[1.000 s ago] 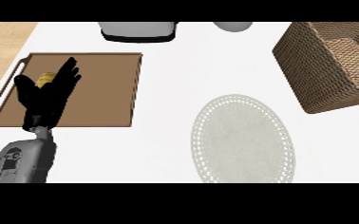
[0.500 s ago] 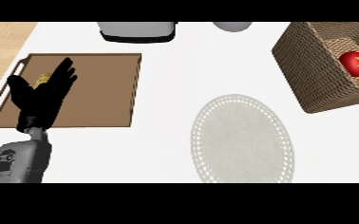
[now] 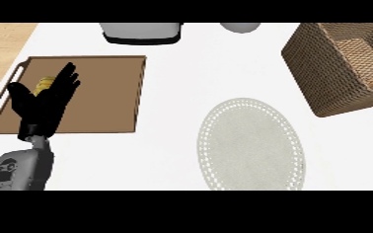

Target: Pick the tomato from the placemat and place it in the basket

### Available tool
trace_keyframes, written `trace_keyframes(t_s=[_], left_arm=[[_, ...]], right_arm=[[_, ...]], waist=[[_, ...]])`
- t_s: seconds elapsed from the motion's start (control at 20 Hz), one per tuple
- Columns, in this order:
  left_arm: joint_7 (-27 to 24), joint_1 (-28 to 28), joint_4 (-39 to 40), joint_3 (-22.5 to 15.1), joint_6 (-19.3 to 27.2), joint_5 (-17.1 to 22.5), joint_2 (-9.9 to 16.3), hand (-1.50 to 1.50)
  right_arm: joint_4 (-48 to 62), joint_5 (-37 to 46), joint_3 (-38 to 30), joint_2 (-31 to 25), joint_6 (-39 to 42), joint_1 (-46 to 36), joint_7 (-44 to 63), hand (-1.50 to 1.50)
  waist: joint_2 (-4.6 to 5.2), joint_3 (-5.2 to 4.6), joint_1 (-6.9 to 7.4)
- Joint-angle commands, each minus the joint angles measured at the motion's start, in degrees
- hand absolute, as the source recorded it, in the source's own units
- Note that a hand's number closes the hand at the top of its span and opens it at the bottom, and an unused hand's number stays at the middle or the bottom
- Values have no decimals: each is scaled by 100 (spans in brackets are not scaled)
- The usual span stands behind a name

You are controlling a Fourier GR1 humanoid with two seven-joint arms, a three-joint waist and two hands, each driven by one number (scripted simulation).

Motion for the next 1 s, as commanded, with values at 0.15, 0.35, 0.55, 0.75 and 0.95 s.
trace_keyframes(t_s=[0.15,0.35,0.55,0.75,0.95], left_arm=[[140,-54,-38,114,-131,123,155,0],[92,-140,17,-12,-63,23,35,0],[87,-124,-20,-59,-31,28,-61,0],[88,-164,16,79,-4,83,12,0],[-37,-318,153,-39,-38,5,-39,0]], right_arm=[[1240,-945,-1090,-460,387,-649,739,-150],[2233,-1154,-1477,-1033,1020,-602,526,-150],[2713,-1262,-1657,-1852,2273,-243,261,-150],[2877,-927,-1432,-2205,2874,182,-175,-150],[3024,-871,-1429,-2253,3194,305,-494,-150]], waist=[[16,7,48],[54,17,97],[77,37,72],[95,45,75],[168,74,88]])
